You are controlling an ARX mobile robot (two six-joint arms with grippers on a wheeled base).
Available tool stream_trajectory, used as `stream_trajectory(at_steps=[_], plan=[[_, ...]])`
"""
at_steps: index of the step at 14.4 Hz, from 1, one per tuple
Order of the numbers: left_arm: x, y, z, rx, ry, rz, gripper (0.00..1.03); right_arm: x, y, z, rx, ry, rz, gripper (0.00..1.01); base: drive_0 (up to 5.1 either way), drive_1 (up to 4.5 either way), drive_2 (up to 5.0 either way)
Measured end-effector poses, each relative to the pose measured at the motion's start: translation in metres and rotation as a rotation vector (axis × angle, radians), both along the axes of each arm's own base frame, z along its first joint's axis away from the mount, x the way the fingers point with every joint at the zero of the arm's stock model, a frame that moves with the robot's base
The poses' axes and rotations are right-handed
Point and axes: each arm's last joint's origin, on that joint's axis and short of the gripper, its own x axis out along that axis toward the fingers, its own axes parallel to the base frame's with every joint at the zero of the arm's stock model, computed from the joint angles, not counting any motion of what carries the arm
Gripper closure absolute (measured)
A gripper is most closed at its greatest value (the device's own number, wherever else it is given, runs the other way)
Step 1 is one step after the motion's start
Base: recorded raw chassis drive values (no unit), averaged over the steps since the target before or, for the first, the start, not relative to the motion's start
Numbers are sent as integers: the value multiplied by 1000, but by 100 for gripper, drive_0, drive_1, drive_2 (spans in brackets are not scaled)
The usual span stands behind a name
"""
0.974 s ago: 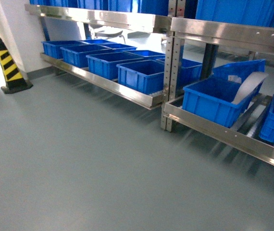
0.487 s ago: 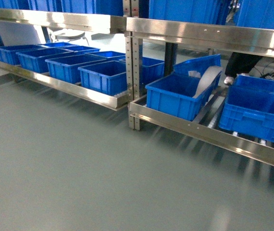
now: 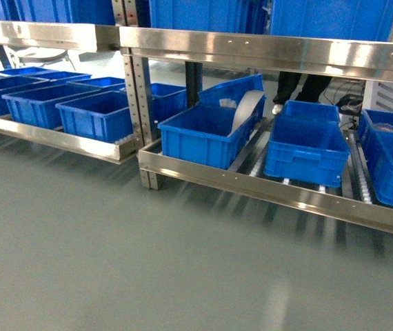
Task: Sort blue parts and orange caps into right shelf containers
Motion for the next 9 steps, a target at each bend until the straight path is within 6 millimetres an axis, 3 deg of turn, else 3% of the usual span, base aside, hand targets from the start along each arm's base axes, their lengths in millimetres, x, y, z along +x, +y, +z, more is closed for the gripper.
stream_trajectory(at_steps=[9], plan=[[0,0,0,0,-1,0,59,0,0,0,0,0,0,60,-161,-161,-161]])
